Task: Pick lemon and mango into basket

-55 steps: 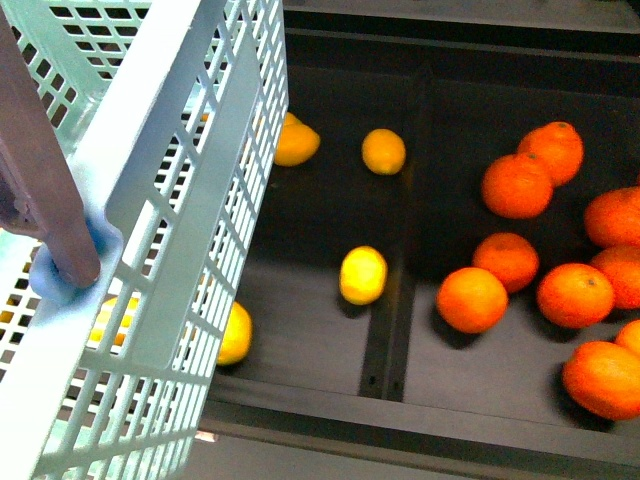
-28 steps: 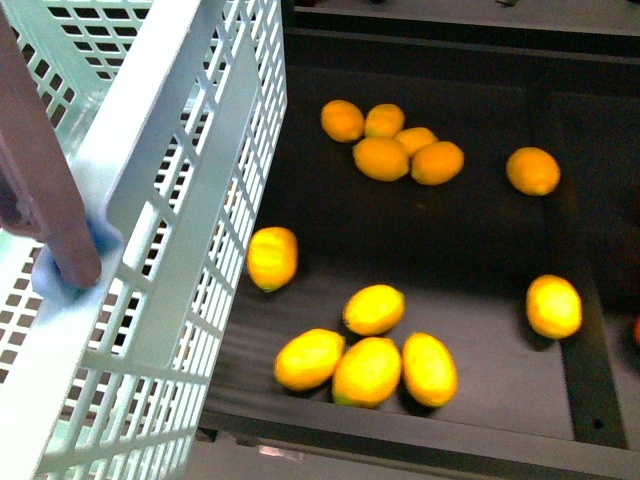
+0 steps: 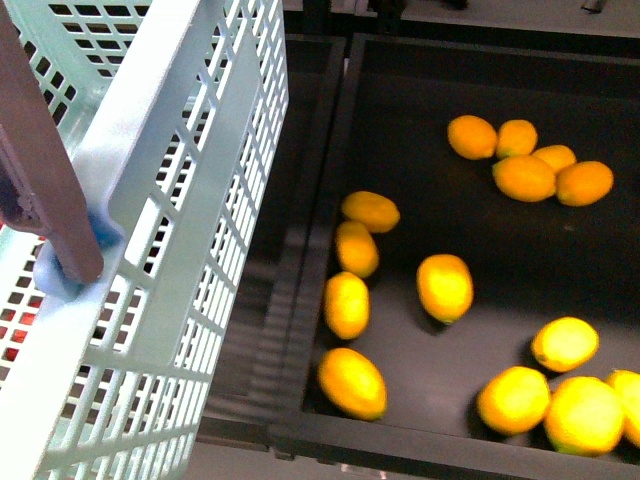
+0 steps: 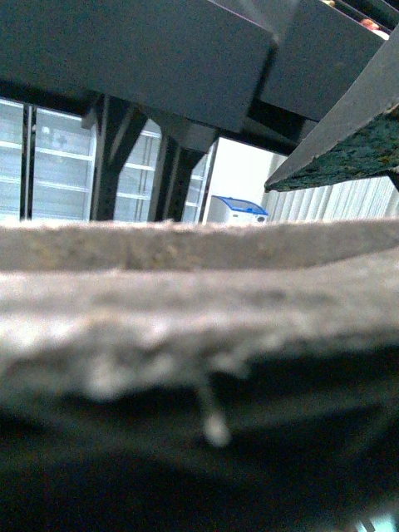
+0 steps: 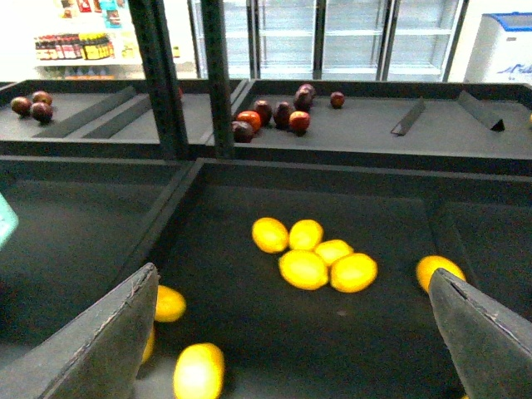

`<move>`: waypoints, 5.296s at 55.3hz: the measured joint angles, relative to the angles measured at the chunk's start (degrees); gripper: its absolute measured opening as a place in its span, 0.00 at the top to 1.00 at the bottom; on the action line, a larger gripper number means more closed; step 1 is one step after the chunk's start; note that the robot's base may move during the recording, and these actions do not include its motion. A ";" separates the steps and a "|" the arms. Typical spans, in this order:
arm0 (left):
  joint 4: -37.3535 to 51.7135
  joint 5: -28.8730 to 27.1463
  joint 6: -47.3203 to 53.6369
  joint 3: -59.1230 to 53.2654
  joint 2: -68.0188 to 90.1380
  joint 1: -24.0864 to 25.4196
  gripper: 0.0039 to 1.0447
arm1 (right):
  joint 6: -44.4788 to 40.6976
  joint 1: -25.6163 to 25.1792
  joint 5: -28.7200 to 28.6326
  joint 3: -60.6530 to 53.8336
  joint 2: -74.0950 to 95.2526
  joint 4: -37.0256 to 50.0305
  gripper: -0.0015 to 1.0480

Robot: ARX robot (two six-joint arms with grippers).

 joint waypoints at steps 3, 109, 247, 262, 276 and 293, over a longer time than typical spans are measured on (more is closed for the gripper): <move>0.00 -0.09 0.02 0.00 0.00 0.04 0.73 | 0.02 0.00 0.02 0.00 0.07 -0.02 0.08; -8.44 12.70 37.97 39.78 43.80 -26.34 0.73 | 0.00 0.00 0.04 0.00 0.02 -0.02 0.08; -8.20 14.03 37.31 38.64 43.52 -29.22 0.73 | -18.56 -43.89 -12.55 67.78 146.18 23.47 0.08; -8.20 13.84 37.33 38.64 43.52 -29.20 0.73 | -14.97 -43.12 -11.96 69.37 147.93 23.65 0.27; -8.20 13.90 37.33 38.64 43.52 -29.22 0.73 | -14.60 -43.32 -13.44 66.90 146.68 24.17 0.39; -8.20 13.97 37.31 38.64 43.52 -29.22 0.73 | -12.35 -46.90 -25.90 56.11 132.26 24.50 0.39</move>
